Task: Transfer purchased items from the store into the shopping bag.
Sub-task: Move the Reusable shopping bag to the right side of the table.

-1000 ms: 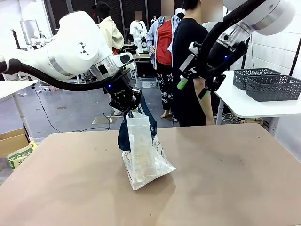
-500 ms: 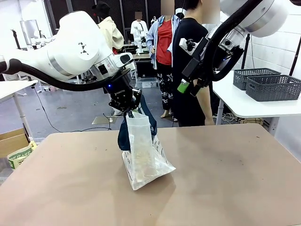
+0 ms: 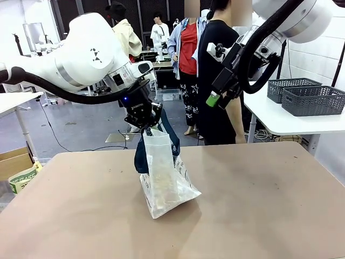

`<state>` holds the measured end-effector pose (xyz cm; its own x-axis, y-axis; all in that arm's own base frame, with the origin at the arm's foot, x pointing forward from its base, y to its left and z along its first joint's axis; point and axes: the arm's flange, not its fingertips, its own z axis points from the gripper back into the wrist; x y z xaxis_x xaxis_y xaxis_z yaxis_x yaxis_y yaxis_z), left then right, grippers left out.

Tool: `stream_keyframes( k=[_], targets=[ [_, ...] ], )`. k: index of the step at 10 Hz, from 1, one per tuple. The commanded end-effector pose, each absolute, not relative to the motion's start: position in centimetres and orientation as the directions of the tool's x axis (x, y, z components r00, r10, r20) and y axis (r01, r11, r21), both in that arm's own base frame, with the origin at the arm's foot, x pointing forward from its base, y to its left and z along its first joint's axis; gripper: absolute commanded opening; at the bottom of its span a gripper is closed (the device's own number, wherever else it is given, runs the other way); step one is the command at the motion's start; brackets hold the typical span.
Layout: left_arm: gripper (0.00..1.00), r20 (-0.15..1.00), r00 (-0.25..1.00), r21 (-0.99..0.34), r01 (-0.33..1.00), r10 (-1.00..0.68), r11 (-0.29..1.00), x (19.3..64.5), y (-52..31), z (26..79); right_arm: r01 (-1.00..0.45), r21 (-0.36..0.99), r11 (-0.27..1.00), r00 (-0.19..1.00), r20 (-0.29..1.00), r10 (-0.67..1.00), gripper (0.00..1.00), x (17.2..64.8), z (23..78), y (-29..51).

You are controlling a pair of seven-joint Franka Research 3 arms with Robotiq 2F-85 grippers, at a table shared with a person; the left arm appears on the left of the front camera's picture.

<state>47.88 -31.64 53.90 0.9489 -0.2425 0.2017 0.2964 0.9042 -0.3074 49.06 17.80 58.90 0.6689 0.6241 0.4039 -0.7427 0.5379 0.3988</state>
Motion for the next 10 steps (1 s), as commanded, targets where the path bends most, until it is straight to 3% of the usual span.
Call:
stream_keyframes(
  k=[1, 6, 10],
  targets=[
    [0.0, 0.146, 0.949, -0.207, 0.306, -0.28, 0.929, 49.7, -31.9, 55.8, -0.729, 0.409, 0.549, 0.684, 0.389, 0.618, 1.0, 48.9, 58.8, 18.0],
    [0.0, 0.012, 0.951, -0.059, 0.31, -0.31, 0.949, 53.7, -32.2, 59.6, -0.729, 0.409, 0.549, 0.684, 0.389, 0.618, 1.0, 48.9, 58.8, 18.0],
    [0.0, 0.031, 0.965, 0.082, 0.256, -0.259, 0.963, 54.6, -29.3, 62.1, -0.729, 0.409, 0.549, 0.684, 0.389, 0.618, 1.0, 48.9, 58.8, 18.0]
  ],
)
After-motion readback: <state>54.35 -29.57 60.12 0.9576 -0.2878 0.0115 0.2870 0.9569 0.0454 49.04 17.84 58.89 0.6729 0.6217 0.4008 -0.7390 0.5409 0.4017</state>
